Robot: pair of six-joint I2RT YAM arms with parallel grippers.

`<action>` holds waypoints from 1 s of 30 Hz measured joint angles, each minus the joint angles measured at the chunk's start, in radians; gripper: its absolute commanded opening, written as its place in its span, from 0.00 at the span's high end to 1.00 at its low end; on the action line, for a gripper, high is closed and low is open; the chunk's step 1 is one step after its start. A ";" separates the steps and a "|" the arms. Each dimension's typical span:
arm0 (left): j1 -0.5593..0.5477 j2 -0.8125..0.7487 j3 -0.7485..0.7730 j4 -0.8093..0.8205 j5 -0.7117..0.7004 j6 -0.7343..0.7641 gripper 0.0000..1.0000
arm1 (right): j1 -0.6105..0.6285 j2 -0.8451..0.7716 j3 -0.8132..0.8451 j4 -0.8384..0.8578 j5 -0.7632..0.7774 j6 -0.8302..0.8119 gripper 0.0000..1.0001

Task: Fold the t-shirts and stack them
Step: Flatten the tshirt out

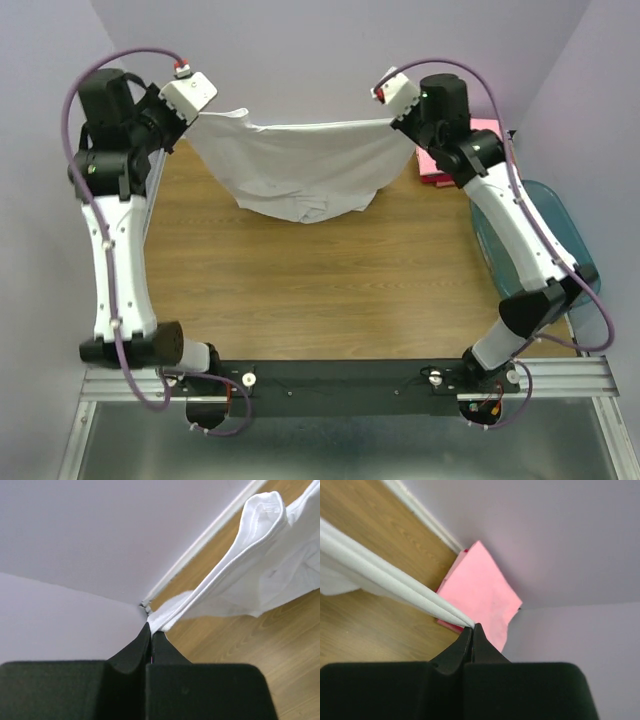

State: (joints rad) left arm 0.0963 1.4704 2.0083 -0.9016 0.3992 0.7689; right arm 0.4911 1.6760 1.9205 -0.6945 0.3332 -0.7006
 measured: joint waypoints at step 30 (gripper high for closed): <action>0.000 -0.583 -0.273 0.062 -0.127 0.007 1.00 | 0.013 -0.402 -0.129 0.129 -0.043 -0.129 0.99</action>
State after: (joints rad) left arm 0.0963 0.8879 1.7355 -0.8398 0.2718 0.7757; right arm 0.5037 1.2736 1.7912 -0.5659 0.2901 -0.8291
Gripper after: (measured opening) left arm 0.010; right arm 0.011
